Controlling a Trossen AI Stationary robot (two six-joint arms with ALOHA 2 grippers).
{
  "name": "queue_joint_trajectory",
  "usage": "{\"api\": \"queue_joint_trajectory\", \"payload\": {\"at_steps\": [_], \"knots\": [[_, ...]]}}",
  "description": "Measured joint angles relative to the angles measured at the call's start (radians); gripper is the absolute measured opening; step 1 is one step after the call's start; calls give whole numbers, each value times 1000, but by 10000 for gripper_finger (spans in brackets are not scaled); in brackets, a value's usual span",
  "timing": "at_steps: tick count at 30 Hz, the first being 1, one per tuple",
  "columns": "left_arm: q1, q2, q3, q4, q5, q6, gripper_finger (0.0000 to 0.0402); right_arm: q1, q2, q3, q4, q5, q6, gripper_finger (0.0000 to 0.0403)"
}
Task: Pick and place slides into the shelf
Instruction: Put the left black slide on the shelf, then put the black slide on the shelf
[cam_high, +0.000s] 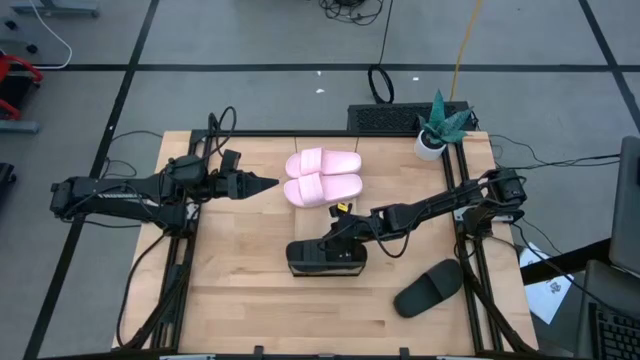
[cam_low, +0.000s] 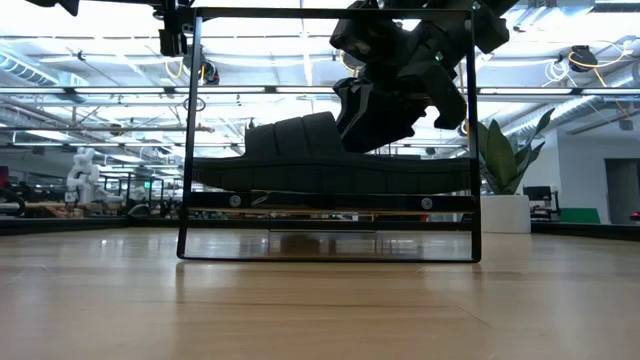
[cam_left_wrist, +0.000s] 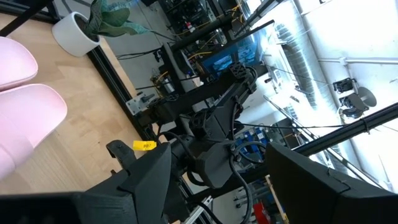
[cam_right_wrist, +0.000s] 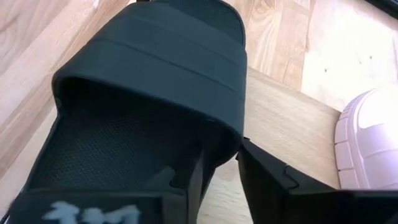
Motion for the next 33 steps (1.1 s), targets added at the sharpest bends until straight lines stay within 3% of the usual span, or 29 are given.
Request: {"api": "queue_joint_trajectory", "payload": {"at_steps": [5, 19, 33], "knots": [[0, 0, 0, 0, 0, 0, 257, 0, 0, 0, -33, -1, 0, 115], [0, 0, 0, -2, 0, 6, 257, 0, -33, -1, -108, 4, 3, 113], [-1, 0, 0, -2, 22, 14, 257, -36, -141, -1, -204, 169, 26, 112]]}}
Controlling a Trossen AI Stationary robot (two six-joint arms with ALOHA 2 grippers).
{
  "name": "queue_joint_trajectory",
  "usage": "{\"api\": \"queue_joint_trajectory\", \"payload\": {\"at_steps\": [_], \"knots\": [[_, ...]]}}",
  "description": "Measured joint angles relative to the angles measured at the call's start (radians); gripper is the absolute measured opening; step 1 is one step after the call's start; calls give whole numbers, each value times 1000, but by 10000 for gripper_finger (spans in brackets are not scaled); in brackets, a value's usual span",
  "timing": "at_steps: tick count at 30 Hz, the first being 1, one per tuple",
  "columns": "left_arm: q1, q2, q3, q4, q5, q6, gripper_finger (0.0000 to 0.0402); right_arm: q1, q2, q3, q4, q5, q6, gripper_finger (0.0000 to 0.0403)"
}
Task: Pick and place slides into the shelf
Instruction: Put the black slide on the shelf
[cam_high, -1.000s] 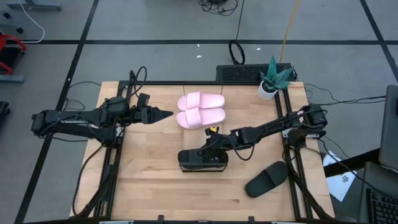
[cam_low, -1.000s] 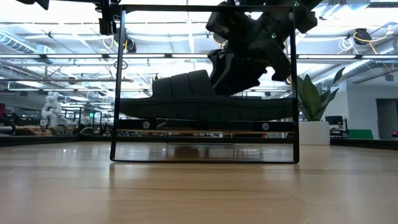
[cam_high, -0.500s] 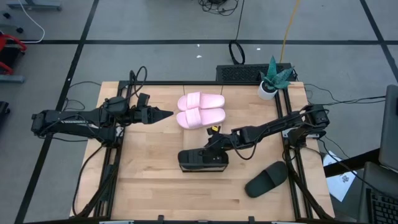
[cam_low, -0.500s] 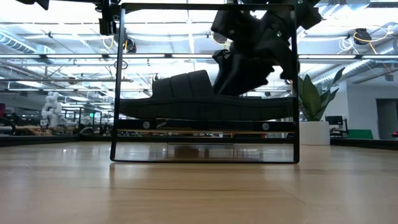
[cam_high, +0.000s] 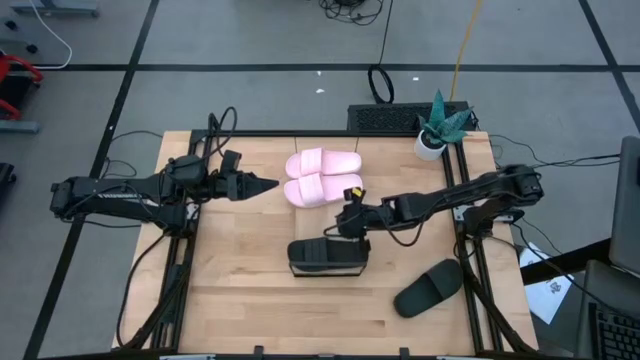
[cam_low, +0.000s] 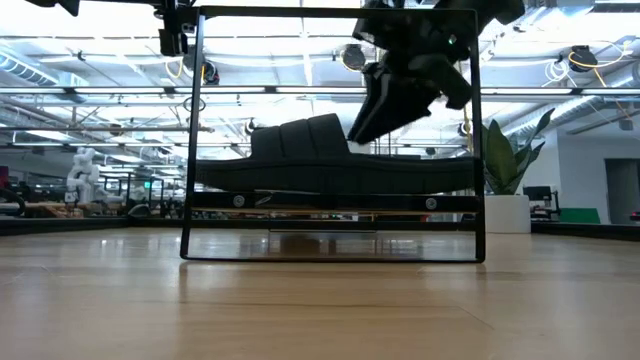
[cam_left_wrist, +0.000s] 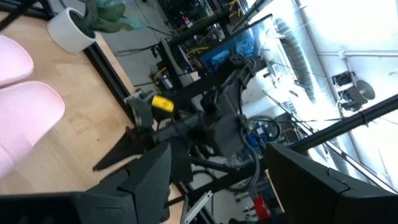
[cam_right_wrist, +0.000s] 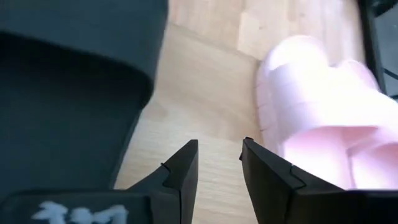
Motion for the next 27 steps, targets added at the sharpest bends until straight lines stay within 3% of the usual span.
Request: {"api": "queue_joint_trajectory", "payload": {"at_steps": [2, 9, 12, 15, 17, 23, 27], "knots": [[0, 0, 0, 0, 5, -1, 257, -4, -16, 0, -14, 33, 1, 112], [0, 0, 0, 1, 12, 0, 257, 2, -107, 0, -168, 326, -9, 112], [0, 0, 0, 1, 24, -1, 257, 30, -175, 0, -308, 426, 76, 112], [0, 0, 0, 2, 29, -6, 257, 66, -252, 13, -490, 437, 250, 112], [0, 0, 0, 2, 29, -13, 257, 101, -295, 19, -596, 371, 413, 112], [0, 0, 0, 2, 29, -15, 257, 212, -351, 21, -827, -67, 810, 112], [0, 0, 0, 2, 29, -5, 257, 278, -352, 21, -914, -270, 1011, 112]]}}
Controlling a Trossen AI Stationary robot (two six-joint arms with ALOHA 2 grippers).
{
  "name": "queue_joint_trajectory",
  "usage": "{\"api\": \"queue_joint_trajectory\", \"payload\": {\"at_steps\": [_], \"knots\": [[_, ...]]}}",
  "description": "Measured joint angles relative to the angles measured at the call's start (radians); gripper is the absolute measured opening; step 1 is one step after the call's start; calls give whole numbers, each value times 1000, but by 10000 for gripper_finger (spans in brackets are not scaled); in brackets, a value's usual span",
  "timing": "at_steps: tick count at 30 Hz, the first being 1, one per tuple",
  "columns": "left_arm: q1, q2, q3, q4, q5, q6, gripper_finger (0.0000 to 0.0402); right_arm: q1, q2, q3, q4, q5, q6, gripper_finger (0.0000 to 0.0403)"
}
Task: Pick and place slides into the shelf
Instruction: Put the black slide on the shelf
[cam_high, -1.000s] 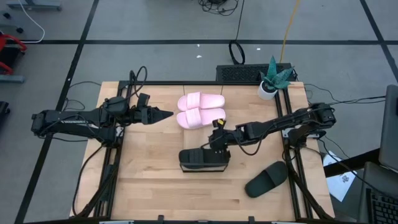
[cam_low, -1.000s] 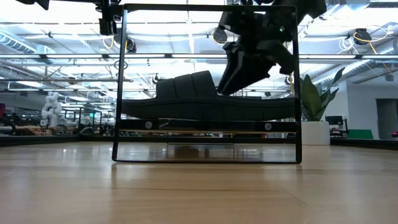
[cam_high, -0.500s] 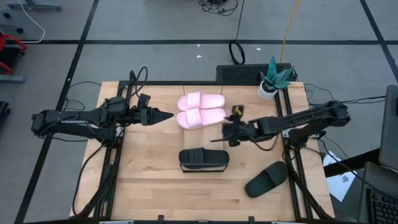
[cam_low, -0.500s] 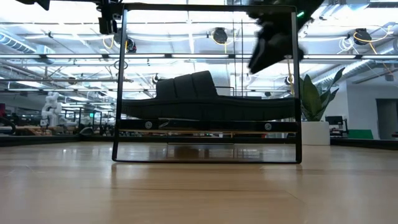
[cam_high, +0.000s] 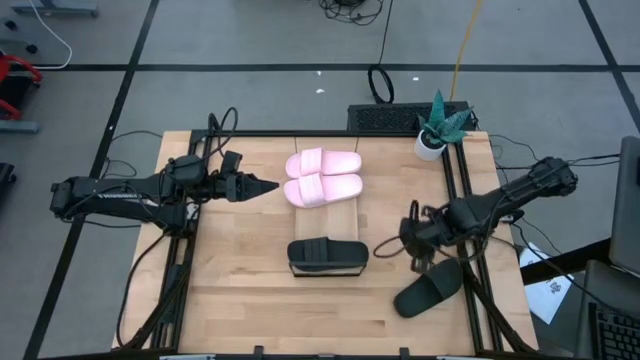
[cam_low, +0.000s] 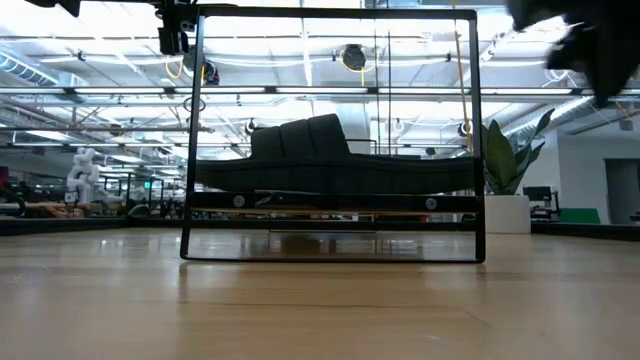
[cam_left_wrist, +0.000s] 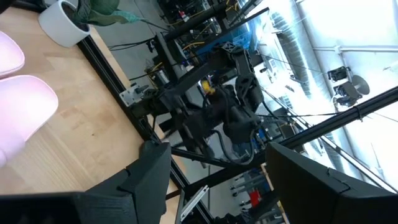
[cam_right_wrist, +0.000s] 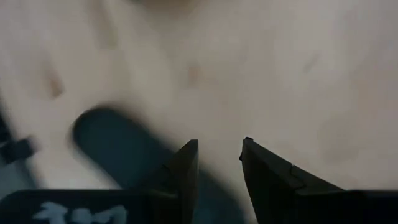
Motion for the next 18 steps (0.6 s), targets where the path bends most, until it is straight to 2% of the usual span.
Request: {"api": "queue_joint_trajectory", "payload": {"at_steps": [4, 11, 14, 18], "knots": [[0, 0, 0, 0, 0, 6, 257, 62, 0, 0, -57, -106, 127, 112], [0, 0, 0, 0, 4, 14, 257, 146, -21, 0, -71, -210, 315, 112], [0, 0, 0, 0, 25, 28, 257, 174, -48, 0, -71, -201, 364, 112], [0, 0, 0, -1, 36, 40, 257, 211, -105, -1, -67, -79, 449, 112]]}}
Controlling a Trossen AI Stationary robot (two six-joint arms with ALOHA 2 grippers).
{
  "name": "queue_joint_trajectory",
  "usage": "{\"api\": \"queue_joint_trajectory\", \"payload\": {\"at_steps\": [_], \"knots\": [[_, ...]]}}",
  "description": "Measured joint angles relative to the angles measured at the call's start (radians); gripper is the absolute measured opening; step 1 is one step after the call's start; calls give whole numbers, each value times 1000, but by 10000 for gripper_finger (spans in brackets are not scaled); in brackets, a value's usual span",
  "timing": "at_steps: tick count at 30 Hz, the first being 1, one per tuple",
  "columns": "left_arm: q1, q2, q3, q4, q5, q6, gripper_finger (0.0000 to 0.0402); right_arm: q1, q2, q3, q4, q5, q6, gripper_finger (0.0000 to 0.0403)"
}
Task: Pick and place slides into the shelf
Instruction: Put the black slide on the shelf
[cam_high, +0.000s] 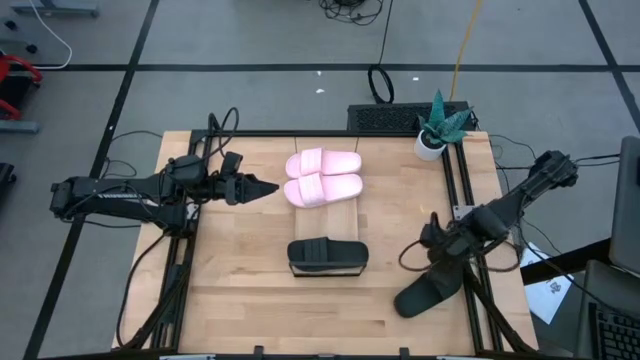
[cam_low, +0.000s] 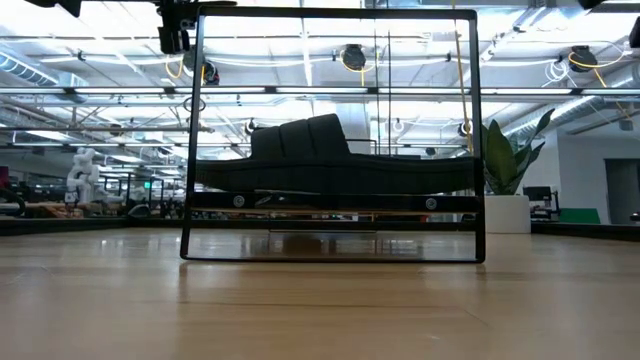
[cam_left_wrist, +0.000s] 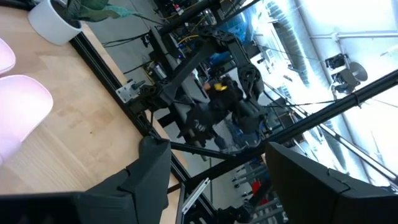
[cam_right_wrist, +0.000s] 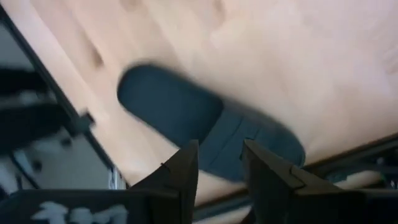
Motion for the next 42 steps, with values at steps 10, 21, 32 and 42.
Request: {"api": "queue_joint_trajectory", "payload": {"at_steps": [10, 21, 32, 42], "knots": [[0, 0, 0, 0, 20, 12, 257, 65, -218, -143, 41, 106, 377, 112], [0, 0, 0, 0, 19, 16, 257, 140, -396, -361, 170, 103, 549, 112], [0, 0, 0, 0, 24, 24, 257, 144, -406, -364, 361, 103, 547, 112], [-20, 0, 0, 54, 86, 47, 257, 144, -393, -364, 341, 217, 520, 112]]}}
